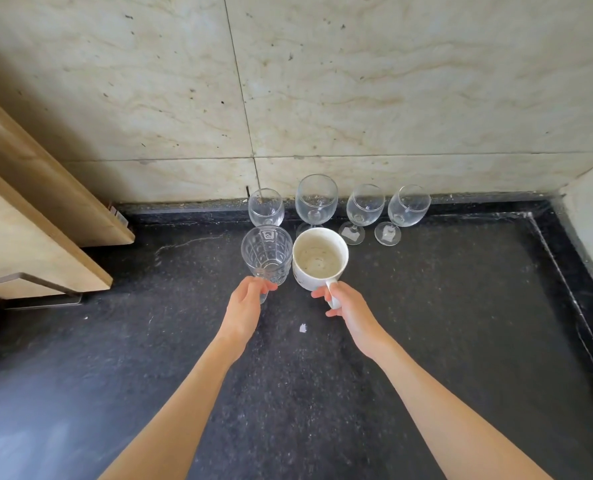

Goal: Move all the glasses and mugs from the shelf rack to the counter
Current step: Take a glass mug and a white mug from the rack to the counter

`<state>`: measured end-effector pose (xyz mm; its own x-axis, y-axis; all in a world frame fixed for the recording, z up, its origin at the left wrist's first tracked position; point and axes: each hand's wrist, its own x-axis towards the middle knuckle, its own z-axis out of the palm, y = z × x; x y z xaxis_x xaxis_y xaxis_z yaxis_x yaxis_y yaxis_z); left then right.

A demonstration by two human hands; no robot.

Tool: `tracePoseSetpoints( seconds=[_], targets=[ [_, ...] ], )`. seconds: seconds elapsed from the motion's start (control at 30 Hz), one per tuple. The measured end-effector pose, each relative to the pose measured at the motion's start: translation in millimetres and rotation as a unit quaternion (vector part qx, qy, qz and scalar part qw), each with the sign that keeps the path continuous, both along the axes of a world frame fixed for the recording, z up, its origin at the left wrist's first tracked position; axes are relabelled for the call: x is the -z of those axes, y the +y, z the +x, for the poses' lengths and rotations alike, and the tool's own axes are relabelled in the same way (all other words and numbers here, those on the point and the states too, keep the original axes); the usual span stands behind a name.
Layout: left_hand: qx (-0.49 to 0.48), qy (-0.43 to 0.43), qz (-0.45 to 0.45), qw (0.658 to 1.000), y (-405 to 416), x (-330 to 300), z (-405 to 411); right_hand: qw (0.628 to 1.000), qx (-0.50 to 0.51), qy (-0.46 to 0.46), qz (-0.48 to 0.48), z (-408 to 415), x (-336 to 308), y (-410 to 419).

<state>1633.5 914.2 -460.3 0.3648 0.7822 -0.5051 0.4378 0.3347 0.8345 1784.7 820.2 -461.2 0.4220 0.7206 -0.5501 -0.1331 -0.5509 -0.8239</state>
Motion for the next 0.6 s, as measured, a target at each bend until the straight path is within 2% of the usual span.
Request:
tracePoseSetpoints(
  seconds=[0.1,0.23,0.33,0.4,0.47,0.6],
  targets=[
    [-0.009,0.016,-0.018,1.000,0,-1,-1,1.000,0.014,-0.001,-0.018,-1,-3,2],
    [-0.003,0.058,-0.003,0.998,1,-8,-8,0.996,0.007,-0.078,-0.048,0,-9,-5],
    [0.009,0.112,0.028,0.993,-9,-18,-21,0.993,-0.005,-0.112,-0.031,1,-19,-20],
    [0.025,0.136,0.041,0.990,-23,-28,-32,0.984,-0.042,-0.170,-0.022,2,-28,-36],
    [0.065,0.144,0.080,0.984,-39,-41,-44,0.956,-0.105,-0.272,-0.005,2,-42,-52],
    [0.115,0.174,0.230,0.951,-73,-86,-65,0.873,-0.179,-0.442,0.100,-7,-87,-79]
  ],
)
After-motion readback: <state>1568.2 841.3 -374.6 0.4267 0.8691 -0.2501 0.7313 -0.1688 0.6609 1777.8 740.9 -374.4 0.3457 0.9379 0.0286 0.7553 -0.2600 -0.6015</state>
